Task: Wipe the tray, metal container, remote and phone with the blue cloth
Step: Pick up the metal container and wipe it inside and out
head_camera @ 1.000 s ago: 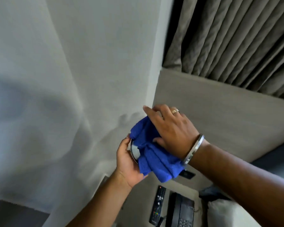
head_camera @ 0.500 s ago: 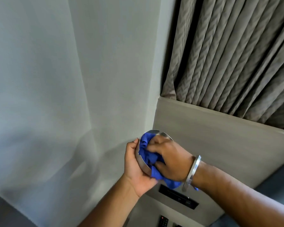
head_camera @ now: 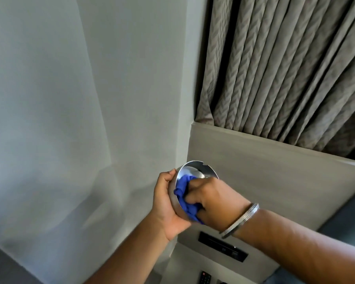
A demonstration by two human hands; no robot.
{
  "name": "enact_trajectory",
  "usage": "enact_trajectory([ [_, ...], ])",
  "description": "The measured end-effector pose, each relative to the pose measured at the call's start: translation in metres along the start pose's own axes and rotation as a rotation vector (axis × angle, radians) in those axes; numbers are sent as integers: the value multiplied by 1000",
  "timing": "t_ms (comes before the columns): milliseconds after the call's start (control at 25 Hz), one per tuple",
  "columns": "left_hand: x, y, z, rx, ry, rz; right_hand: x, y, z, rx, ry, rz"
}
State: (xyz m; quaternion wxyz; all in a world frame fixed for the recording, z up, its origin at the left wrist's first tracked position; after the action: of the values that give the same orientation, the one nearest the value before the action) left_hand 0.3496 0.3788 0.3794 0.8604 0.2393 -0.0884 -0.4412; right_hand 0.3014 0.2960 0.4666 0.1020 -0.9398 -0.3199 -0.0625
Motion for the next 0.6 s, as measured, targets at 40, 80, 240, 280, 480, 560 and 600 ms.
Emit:
enact_trajectory([
  [40, 1, -6, 0, 4, -2, -28, -8, 5, 0, -12, -96, 19],
  [80, 1, -13, 1, 6, -6, -52, -12, 10, -4, -136, -148, 62],
  [240, 4, -16, 14, -76, -94, -69, -5, 13, -13, -621, 54, 114],
  [280, 5, -11, 16, -53, -92, -48, 0, 9, -11, -708, 75, 140],
  [480, 14, -5, 10, 251, 71, 155, -7, 24, -7, -510, -264, 421],
  [560, 13, -12, 9, 299, 84, 168, -20, 30, -8, -263, -407, 475],
  [600, 12, -14, 9, 279, 85, 169, -25, 31, -8, -237, -414, 487],
])
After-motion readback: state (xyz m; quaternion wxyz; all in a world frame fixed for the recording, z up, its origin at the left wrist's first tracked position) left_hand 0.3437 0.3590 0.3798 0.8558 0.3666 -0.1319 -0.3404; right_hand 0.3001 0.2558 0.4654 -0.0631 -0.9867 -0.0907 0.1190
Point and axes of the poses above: each hand's wrist, its own x-axis towards the middle knuckle, its own z-axis out of the palm, y = z × x, the point moved 3 cm from there along x, towards the middle knuckle, and after that the axes turned 3 degrees about -z, right-handed, at the moved point
